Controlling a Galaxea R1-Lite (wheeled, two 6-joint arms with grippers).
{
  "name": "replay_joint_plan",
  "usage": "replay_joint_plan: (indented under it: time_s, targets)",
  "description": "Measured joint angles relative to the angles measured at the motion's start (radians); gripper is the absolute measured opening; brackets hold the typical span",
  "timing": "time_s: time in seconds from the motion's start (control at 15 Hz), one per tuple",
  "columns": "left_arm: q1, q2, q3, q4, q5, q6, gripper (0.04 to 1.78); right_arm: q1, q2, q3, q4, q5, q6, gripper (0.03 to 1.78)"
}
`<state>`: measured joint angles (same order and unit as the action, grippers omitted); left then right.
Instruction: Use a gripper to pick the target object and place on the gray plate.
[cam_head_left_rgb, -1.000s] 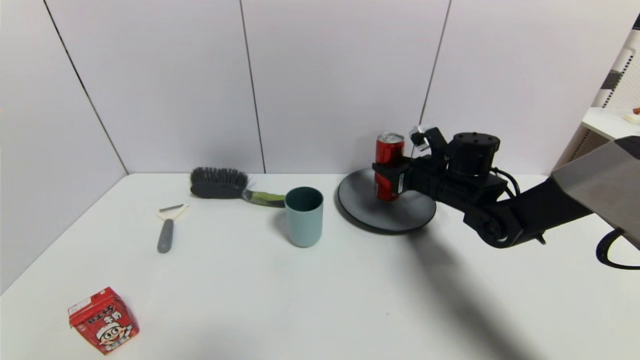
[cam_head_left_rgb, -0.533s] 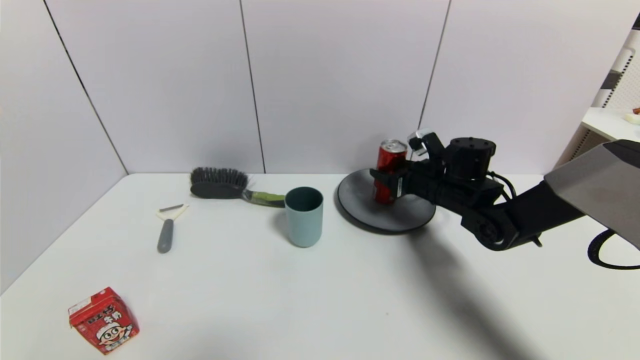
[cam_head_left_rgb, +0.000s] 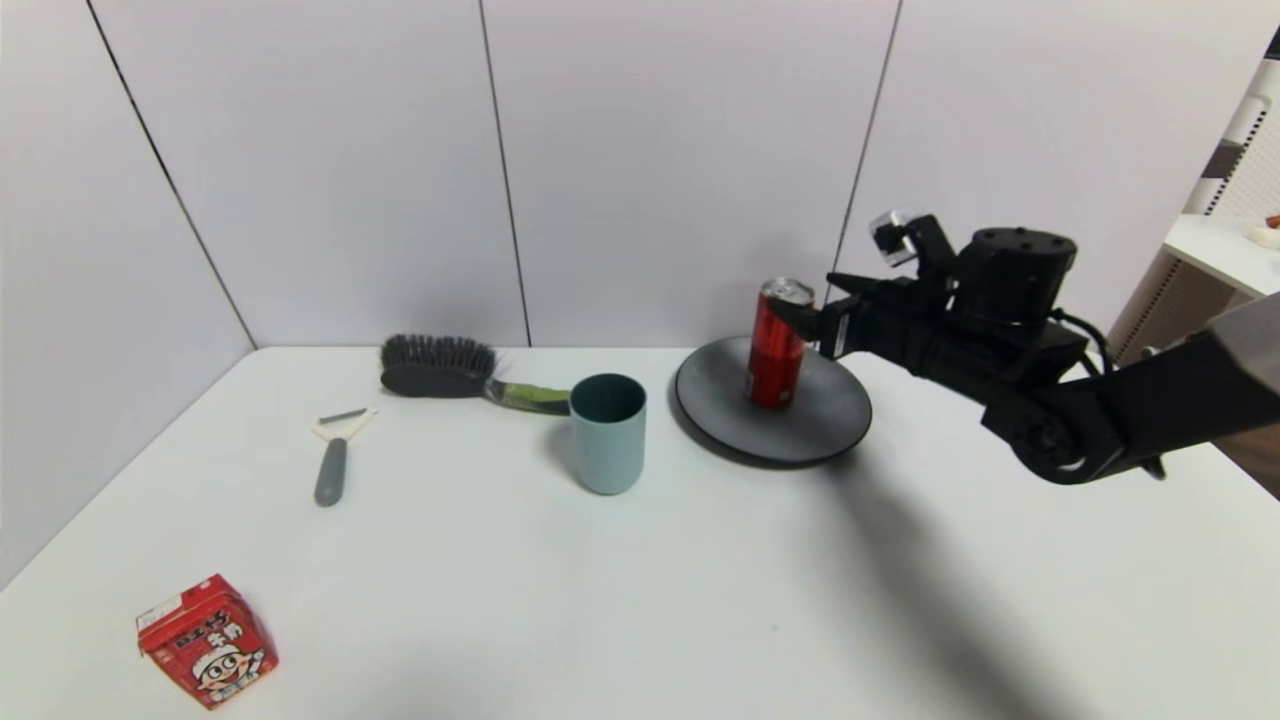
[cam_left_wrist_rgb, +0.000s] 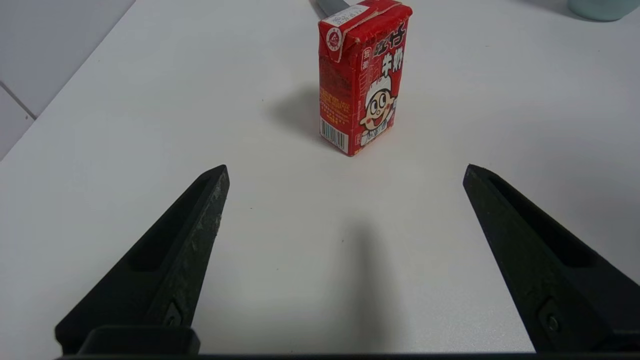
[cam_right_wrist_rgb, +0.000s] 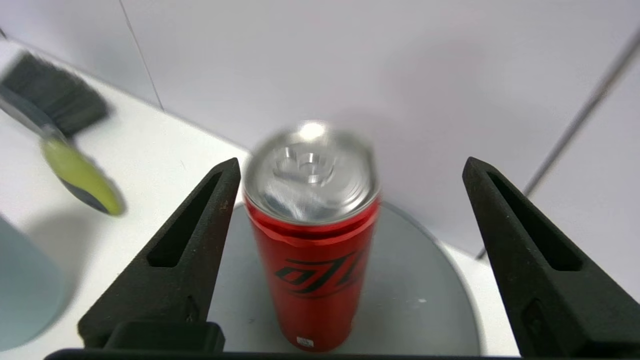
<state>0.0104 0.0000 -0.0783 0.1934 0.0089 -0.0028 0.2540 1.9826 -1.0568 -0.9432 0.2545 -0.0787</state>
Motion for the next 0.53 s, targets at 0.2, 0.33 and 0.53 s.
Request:
replay_joint_plan:
  time_s: [0.2, 0.33, 0.53]
  targets:
    - [0.000, 0.000, 0.000, 0.000, 0.000, 0.000, 1.69, -0.013, -0.244, 0.127, 0.061, 0.007, 0.008, 1.60]
    - [0.000, 0.000, 0.000, 0.000, 0.000, 0.000, 1.69, -0.017, -0.453, 0.234, 0.146, 0.031, 0.010, 1.62]
    - [0.000, 0.000, 0.000, 0.000, 0.000, 0.000, 1.69, -0.030, -0.790, 0.398, 0.333, 0.110, 0.010, 1.65]
